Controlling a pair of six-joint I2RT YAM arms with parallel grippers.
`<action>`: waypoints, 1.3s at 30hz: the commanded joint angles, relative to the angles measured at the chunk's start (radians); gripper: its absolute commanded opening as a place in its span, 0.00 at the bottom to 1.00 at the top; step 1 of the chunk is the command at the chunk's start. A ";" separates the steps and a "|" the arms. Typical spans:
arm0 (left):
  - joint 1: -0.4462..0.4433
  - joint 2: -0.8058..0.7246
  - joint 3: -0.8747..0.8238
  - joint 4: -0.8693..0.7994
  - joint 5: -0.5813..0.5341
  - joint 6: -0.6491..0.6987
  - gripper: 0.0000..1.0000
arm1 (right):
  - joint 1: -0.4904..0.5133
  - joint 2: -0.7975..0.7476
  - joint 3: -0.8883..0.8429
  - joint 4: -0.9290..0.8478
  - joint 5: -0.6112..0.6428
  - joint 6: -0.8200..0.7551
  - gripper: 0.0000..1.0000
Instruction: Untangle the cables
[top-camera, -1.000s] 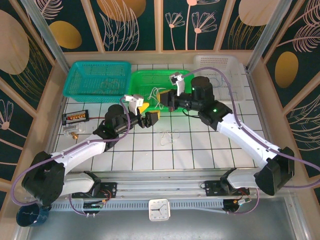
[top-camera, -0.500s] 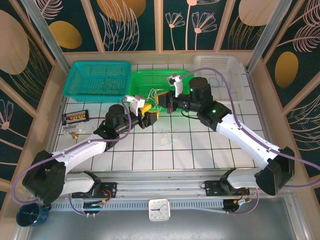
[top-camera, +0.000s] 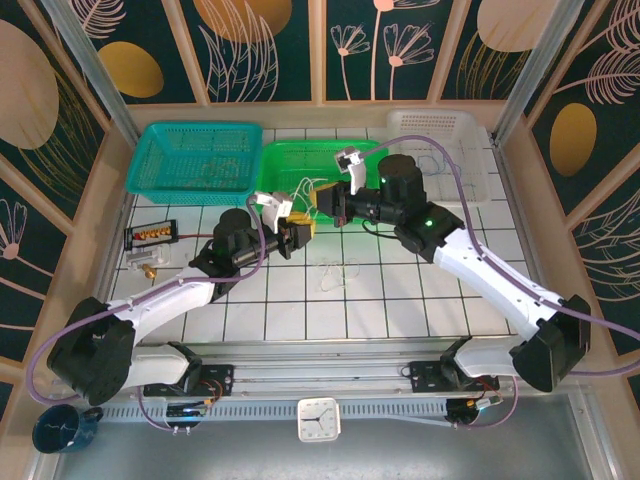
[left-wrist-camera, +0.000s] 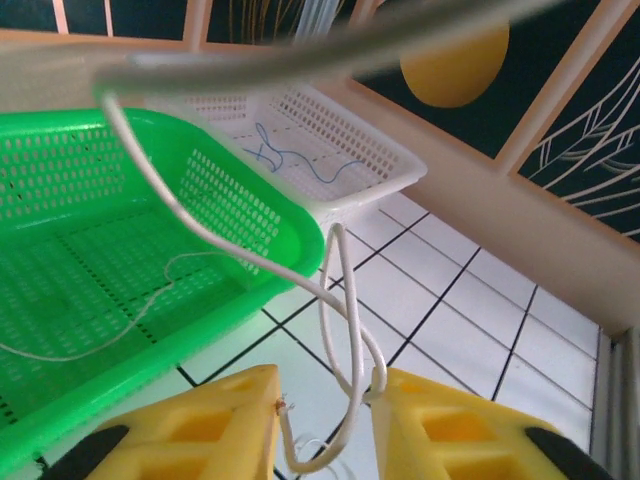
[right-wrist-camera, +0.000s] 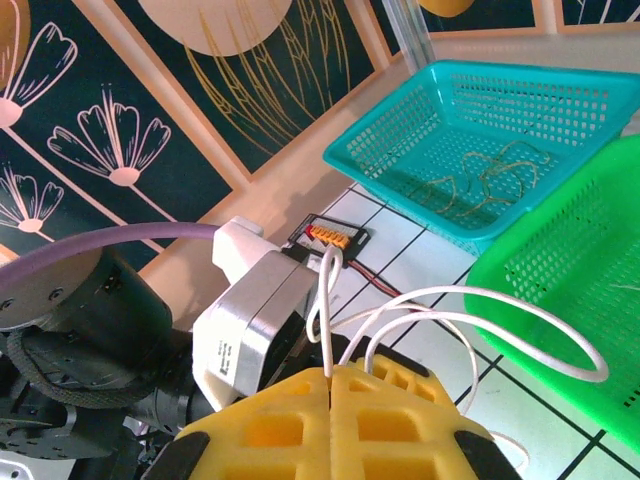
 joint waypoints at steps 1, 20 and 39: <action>-0.001 0.013 0.034 0.039 0.022 0.007 0.18 | 0.012 -0.035 0.043 0.000 0.013 -0.017 0.00; -0.002 -0.015 -0.037 0.086 0.015 -0.040 0.00 | -0.253 -0.065 -0.006 0.116 0.208 0.087 0.00; -0.002 -0.097 -0.124 0.068 -0.167 -0.072 0.00 | -0.427 0.021 -0.060 0.235 0.211 0.191 0.00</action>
